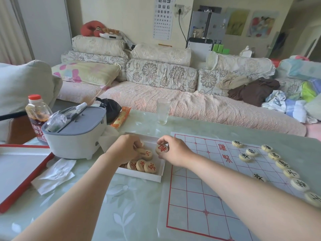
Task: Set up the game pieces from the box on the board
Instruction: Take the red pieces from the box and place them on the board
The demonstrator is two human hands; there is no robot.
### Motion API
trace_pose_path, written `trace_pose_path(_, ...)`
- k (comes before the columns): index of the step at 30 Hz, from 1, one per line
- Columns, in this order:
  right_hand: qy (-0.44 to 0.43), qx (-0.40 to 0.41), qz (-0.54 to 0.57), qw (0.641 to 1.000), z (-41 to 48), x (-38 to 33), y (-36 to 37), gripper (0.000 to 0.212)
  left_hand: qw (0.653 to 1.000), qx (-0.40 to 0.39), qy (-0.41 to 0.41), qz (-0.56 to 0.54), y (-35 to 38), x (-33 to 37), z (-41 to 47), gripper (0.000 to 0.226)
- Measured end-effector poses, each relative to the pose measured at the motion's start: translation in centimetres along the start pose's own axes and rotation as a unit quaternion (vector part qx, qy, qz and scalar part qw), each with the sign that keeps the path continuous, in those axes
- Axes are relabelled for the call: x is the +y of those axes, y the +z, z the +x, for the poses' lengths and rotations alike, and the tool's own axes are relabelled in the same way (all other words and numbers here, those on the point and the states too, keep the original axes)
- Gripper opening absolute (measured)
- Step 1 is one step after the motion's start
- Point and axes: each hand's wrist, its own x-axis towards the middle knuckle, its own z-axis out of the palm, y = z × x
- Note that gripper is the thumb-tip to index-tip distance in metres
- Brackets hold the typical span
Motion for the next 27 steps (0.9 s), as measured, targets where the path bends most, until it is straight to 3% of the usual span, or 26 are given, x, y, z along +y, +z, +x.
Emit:
trace_pose_path(5, 0.003, 0.011, 0.020, 1.000, -1.1, 0.3, -0.8, 0.045, 0.997, 0.050, 0.025, -0.047, -0.3, 1.7, -0.2, 0.021)
trace_pose_path(13, 0.022, 0.012, 0.011, 1.000, -5.5, 2.7, -4.9, 0.045, 0.985, 0.046, 0.085, -0.141, 2.1, 8.0, -2.5, 0.021)
trace_pose_path(17, 0.041, -0.005, -0.024, 0.999, -8.7, 4.6, -7.3, 0.045, 0.980, 0.033, 0.036, -0.192, 3.8, 10.5, -4.3, 0.019)
trace_pose_path(22, 0.067, -0.043, -0.035, 0.996, -12.5, 7.3, -8.4, 0.048, 0.961, -0.064, -0.017, -0.270, 5.1, 13.4, -5.7, 0.023)
trace_pose_path(27, 0.077, -0.057, -0.045, 0.994, -15.1, 9.5, -8.6, 0.054, 0.965, -0.142, -0.028, -0.219, 7.1, 15.0, -6.3, 0.023)
